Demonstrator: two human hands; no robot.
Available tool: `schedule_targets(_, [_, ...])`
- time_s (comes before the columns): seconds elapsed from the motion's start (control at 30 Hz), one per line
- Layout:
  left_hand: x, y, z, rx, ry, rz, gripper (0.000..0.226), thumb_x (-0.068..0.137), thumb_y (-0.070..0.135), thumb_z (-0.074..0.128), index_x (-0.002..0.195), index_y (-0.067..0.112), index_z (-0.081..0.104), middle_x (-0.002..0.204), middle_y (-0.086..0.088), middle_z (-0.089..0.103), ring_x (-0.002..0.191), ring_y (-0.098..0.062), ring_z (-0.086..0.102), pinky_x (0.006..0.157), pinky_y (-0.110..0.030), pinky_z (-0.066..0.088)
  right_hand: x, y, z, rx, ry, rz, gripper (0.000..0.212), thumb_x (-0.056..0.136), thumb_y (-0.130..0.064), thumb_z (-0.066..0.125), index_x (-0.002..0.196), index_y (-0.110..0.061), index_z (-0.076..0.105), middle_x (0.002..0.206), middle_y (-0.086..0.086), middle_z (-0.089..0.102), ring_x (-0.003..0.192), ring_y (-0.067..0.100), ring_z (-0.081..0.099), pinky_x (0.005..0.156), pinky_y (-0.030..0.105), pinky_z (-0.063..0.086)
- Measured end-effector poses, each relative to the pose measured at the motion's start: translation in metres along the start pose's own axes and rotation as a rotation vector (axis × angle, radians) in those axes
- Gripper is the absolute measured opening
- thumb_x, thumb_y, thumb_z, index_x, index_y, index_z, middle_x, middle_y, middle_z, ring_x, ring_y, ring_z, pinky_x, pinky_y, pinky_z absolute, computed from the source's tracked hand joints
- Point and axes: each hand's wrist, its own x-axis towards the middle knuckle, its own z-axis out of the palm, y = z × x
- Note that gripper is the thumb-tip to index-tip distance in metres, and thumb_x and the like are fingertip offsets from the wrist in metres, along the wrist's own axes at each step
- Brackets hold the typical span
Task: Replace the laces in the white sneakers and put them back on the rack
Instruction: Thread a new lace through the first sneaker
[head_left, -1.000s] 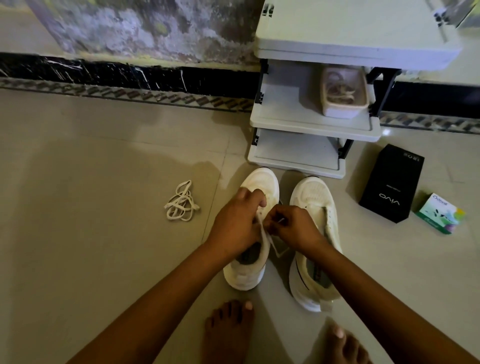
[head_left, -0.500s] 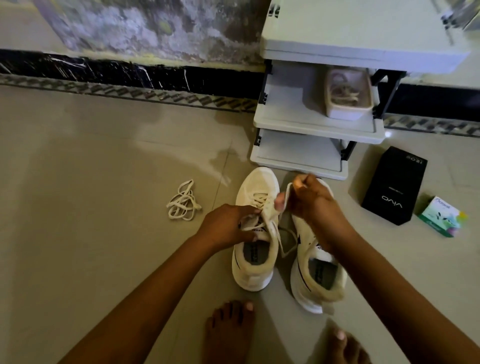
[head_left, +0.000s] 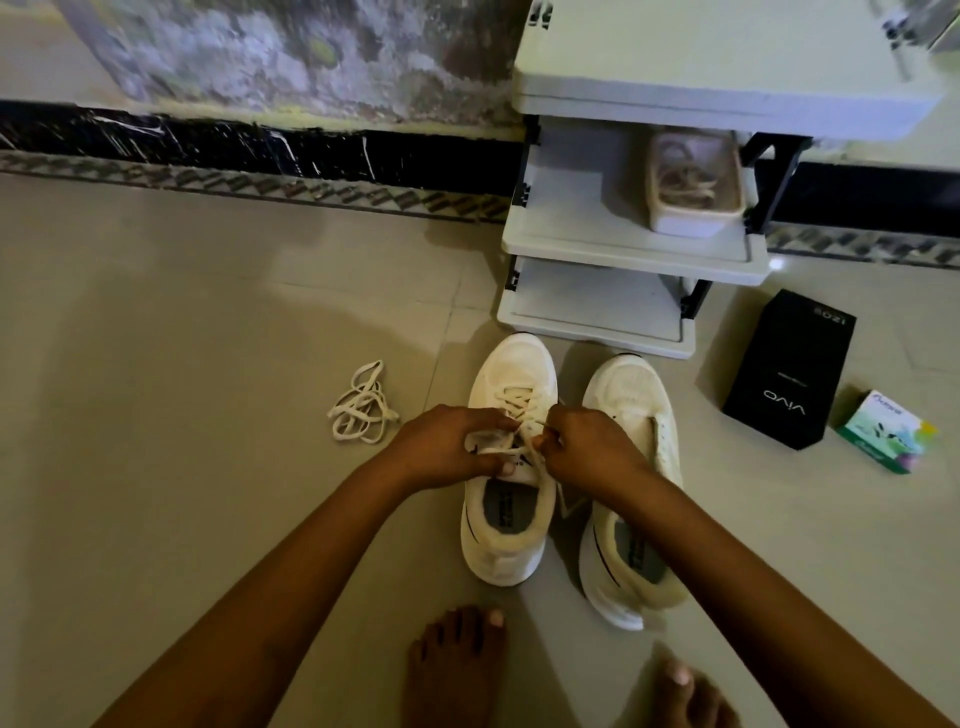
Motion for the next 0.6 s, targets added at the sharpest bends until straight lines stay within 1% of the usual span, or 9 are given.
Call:
schedule_targets(0.1, [0.000, -0.001, 0.000, -0.014, -0.014, 0.007, 0.056, 0.079, 0.041, 0.071, 0.131, 0.034, 0.052, 0.134, 0.004, 0.056, 0.124, -0.015, 0.050, 0.095, -0.024, 0.038, 0.002, -0.001, -0.007, -0.058, -0.046, -0.008, 0.031, 0.095, -0.026, 0.050, 0.118, -0.006, 0.053, 0.117, 0.014, 0.057, 0.104, 0.026, 0.056, 0.082, 0.029, 0.044])
schedule_targets(0.2, [-0.001, -0.003, 0.000, -0.034, -0.013, 0.010, 0.057, 0.079, 0.040, 0.072, 0.132, 0.034, 0.051, 0.135, 0.003, 0.055, 0.125, -0.016, 0.050, 0.098, -0.029, 0.040, -0.002, -0.001, -0.009, -0.106, -0.099, -0.019, 0.026, 0.096, -0.026, 0.049, 0.113, -0.008, 0.058, 0.113, 0.011, 0.058, 0.100, 0.023, 0.056, 0.080, 0.027, 0.043])
schedule_targets(0.23, [-0.001, -0.005, 0.001, -0.039, -0.010, 0.011, 0.057, 0.079, 0.040, 0.072, 0.132, 0.034, 0.051, 0.135, 0.003, 0.055, 0.125, -0.016, 0.050, 0.099, -0.030, 0.041, -0.004, 0.001, -0.012, 0.026, -0.112, -0.022, 0.022, 0.097, -0.024, 0.048, 0.108, -0.009, 0.060, 0.108, 0.010, 0.059, 0.099, 0.024, 0.056, 0.083, 0.030, 0.045])
schedule_targets(0.3, [0.000, -0.008, 0.002, -0.053, -0.005, 0.011, 0.056, 0.078, 0.040, 0.072, 0.131, 0.036, 0.051, 0.136, 0.005, 0.054, 0.124, -0.015, 0.050, 0.098, -0.030, 0.041, -0.012, 0.004, -0.025, 0.504, -0.099, 0.011, 0.018, 0.098, -0.020, 0.044, 0.099, -0.010, 0.060, 0.099, 0.002, 0.058, 0.101, 0.025, 0.054, 0.088, 0.038, 0.045])
schedule_targets(0.37, [0.001, -0.009, 0.004, -0.062, -0.004, 0.006, 0.056, 0.077, 0.042, 0.073, 0.129, 0.038, 0.052, 0.136, 0.008, 0.054, 0.124, -0.013, 0.050, 0.097, -0.029, 0.041, -0.022, 0.007, -0.041, 0.976, -0.061, 0.007, 0.021, 0.098, -0.016, 0.041, 0.095, -0.011, 0.061, 0.102, -0.001, 0.060, 0.108, 0.022, 0.052, 0.092, 0.039, 0.042])
schedule_targets(0.4, [0.002, -0.009, 0.004, -0.061, -0.001, 0.006, 0.056, 0.076, 0.043, 0.073, 0.128, 0.039, 0.053, 0.136, 0.010, 0.054, 0.123, -0.012, 0.050, 0.097, -0.028, 0.041, -0.024, 0.009, -0.048, 1.180, -0.062, -0.036, 0.023, 0.097, -0.013, 0.038, 0.088, -0.011, 0.059, 0.101, 0.002, 0.062, 0.105, 0.021, 0.055, 0.093, 0.035, 0.043])
schedule_targets(0.47, [0.003, -0.010, 0.006, -0.075, 0.002, 0.007, 0.056, 0.075, 0.043, 0.074, 0.127, 0.039, 0.054, 0.134, 0.011, 0.055, 0.122, -0.011, 0.051, 0.095, -0.025, 0.041, -0.024, 0.011, -0.052, 1.465, -0.094, -0.057, 0.028, 0.098, -0.012, 0.033, 0.077, -0.010, 0.050, 0.076, 0.005, 0.060, 0.078, 0.020, 0.059, 0.084, 0.031, 0.050])
schedule_targets(0.53, [0.001, -0.011, 0.006, -0.106, 0.004, 0.026, 0.057, 0.076, 0.040, 0.075, 0.129, 0.038, 0.052, 0.132, 0.011, 0.056, 0.120, -0.010, 0.052, 0.094, -0.025, 0.042, -0.018, 0.008, -0.041, 1.363, -0.072, 0.086, 0.029, 0.101, -0.022, 0.035, 0.077, -0.013, 0.048, 0.062, 0.001, 0.049, 0.062, 0.018, 0.047, 0.074, 0.032, 0.050])
schedule_targets(0.6, [0.000, -0.012, 0.007, -0.130, 0.001, 0.047, 0.061, 0.077, 0.039, 0.075, 0.131, 0.036, 0.048, 0.131, 0.011, 0.056, 0.119, -0.009, 0.053, 0.095, -0.027, 0.044, -0.012, 0.006, -0.023, 1.001, -0.014, 0.206, 0.023, 0.100, -0.034, 0.040, 0.089, -0.016, 0.048, 0.071, 0.000, 0.050, 0.067, 0.016, 0.048, 0.068, 0.028, 0.046])
